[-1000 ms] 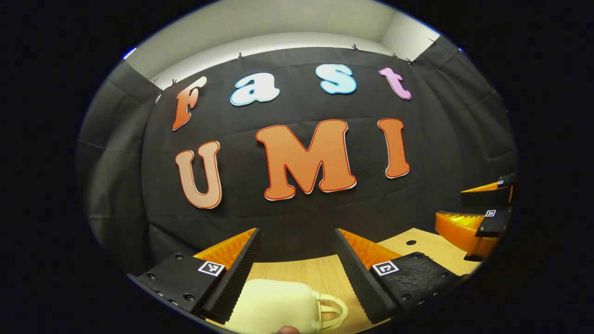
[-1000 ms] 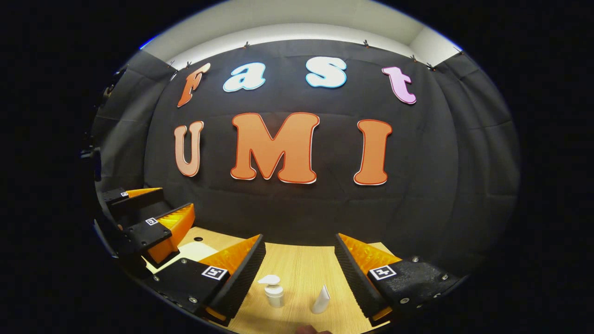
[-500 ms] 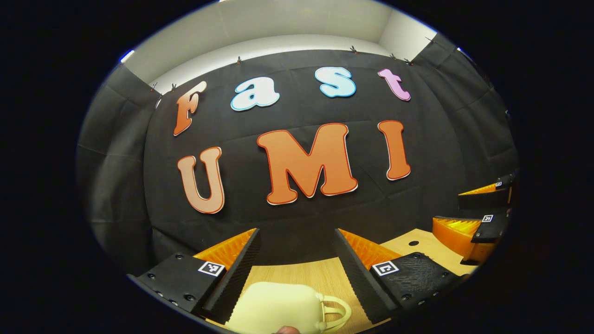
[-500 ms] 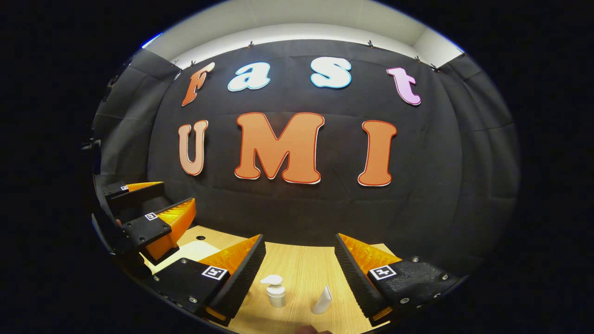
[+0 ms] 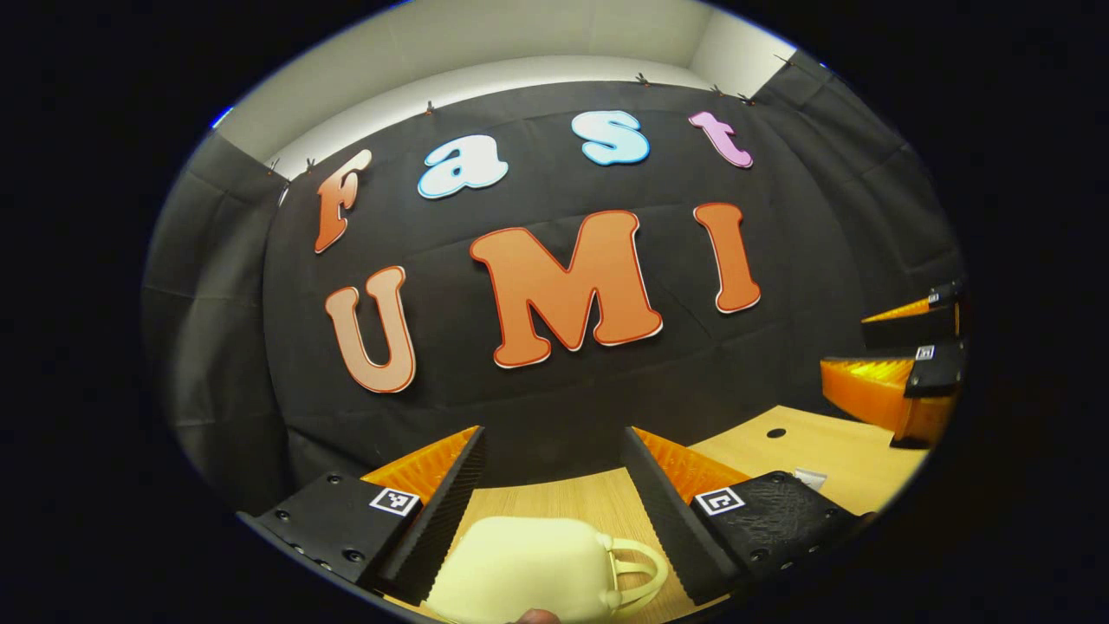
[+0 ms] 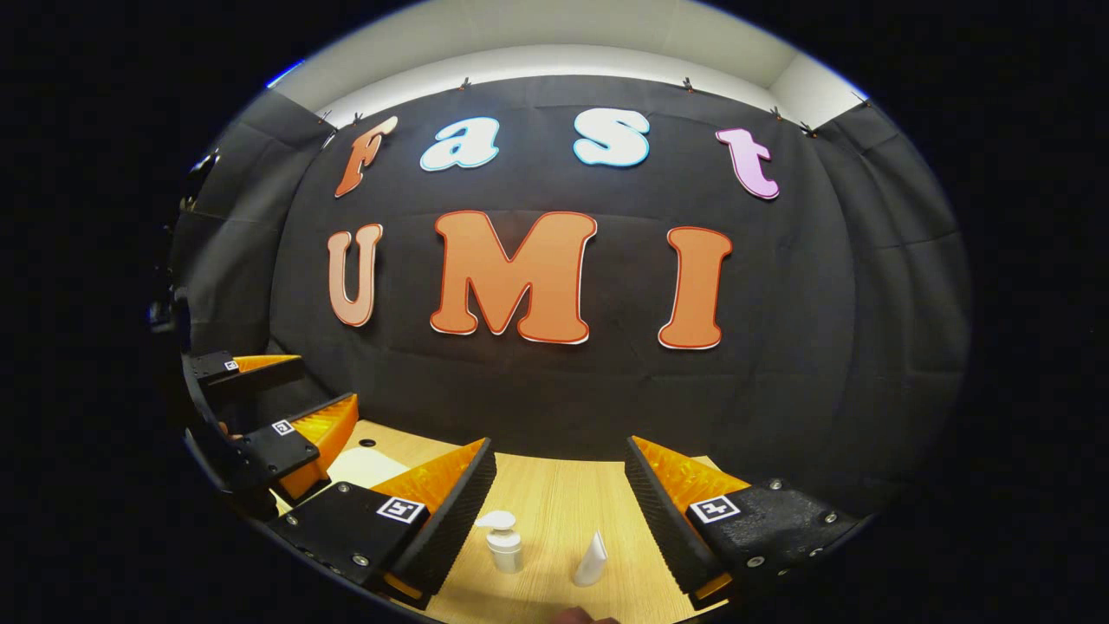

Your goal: First open the suitcase, pack the skin care products into it, and then close the suitcase.

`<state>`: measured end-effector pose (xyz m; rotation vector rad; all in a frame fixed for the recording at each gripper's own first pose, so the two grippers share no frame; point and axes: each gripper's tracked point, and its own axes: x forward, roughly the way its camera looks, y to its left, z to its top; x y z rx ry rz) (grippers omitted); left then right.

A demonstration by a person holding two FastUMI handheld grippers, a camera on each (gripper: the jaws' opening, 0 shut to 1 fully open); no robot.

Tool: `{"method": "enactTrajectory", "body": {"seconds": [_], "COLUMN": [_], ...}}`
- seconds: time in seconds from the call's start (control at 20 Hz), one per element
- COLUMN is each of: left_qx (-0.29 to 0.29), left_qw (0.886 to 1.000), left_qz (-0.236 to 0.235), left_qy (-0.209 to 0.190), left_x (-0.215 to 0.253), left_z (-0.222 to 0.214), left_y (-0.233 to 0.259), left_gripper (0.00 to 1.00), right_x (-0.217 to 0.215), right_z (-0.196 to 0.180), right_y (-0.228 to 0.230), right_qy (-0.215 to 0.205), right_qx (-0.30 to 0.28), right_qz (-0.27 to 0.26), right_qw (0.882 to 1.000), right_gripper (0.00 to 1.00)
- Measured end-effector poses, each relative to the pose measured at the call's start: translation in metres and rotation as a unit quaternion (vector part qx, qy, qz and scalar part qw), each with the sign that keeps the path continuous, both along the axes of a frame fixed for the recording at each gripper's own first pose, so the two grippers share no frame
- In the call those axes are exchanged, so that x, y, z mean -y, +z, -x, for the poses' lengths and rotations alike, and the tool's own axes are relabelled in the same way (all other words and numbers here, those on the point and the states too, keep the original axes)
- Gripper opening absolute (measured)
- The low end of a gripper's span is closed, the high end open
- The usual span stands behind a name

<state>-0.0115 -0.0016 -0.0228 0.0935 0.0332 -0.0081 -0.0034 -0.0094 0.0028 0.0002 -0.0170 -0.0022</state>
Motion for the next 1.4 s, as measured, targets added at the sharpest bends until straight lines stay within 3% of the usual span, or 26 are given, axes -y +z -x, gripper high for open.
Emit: {"method": "enactTrajectory", "body": {"seconds": [0.3, 0.65, 1.2, 1.4], "left_qx": [-0.042, -0.085, -0.156, -0.181], "left_qw": [0.998, 0.987, 0.95, 0.931], "left_qz": [-0.046, -0.112, -0.225, -0.268], "left_qy": [-0.033, -0.08, -0.151, -0.166], "left_x": [0.019, 0.043, 0.076, 0.081], "left_z": [0.003, 0.01, 0.027, 0.028], "left_y": [-0.046, -0.103, -0.198, -0.227], "left_gripper": [0.99, 0.99, 0.98, 0.98], "right_x": [0.016, 0.033, 0.048, 0.051], "right_z": [0.003, 0.007, 0.007, 0.006], "right_y": [-0.003, -0.008, -0.016, -0.02], "right_qy": [-0.015, -0.035, -0.049, -0.052], "right_qx": [-0.001, -0.006, -0.014, -0.017], "right_qz": [0.005, 0.003, 0.001, -0.002], "right_qw": [1.0, 0.999, 0.999, 0.999], "right_gripper": [0.95, 0.95, 0.95, 0.95]}}
